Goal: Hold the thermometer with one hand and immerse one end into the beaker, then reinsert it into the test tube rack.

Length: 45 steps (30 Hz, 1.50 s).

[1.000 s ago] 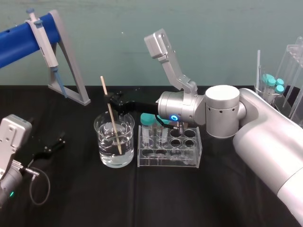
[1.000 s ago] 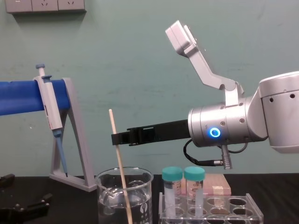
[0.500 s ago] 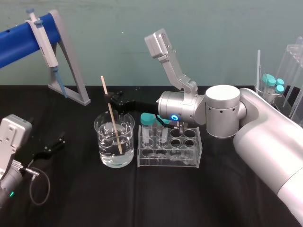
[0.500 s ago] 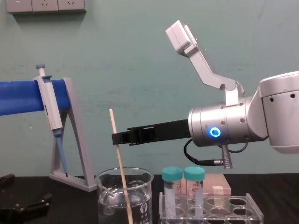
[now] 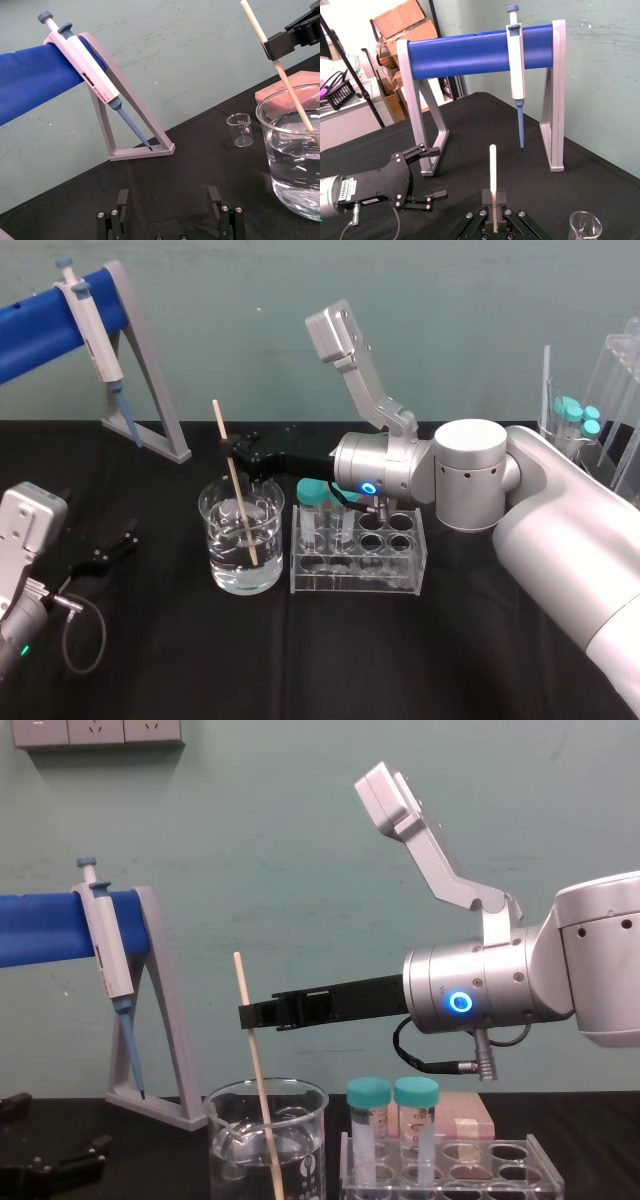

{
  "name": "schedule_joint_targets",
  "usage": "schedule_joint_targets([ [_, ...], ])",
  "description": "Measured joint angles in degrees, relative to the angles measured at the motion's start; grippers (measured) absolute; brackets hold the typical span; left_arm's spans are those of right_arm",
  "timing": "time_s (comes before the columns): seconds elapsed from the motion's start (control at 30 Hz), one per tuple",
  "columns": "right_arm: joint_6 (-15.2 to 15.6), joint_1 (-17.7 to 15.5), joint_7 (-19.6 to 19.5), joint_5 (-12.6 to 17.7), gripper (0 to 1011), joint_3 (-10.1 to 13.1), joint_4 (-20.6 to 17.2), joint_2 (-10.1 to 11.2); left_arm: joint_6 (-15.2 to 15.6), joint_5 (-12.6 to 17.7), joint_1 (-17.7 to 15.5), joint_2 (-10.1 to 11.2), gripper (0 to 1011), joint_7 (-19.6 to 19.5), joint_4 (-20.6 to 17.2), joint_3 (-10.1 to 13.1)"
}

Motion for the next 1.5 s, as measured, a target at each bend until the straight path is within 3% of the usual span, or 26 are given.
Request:
schedule_joint_targets([
  [1.5,0.03,0.0,0.07,0.0,41,0.0,0.0,0.0,0.0,0.0,0.0,0.0,1004,0.0,0.0,0.0],
])
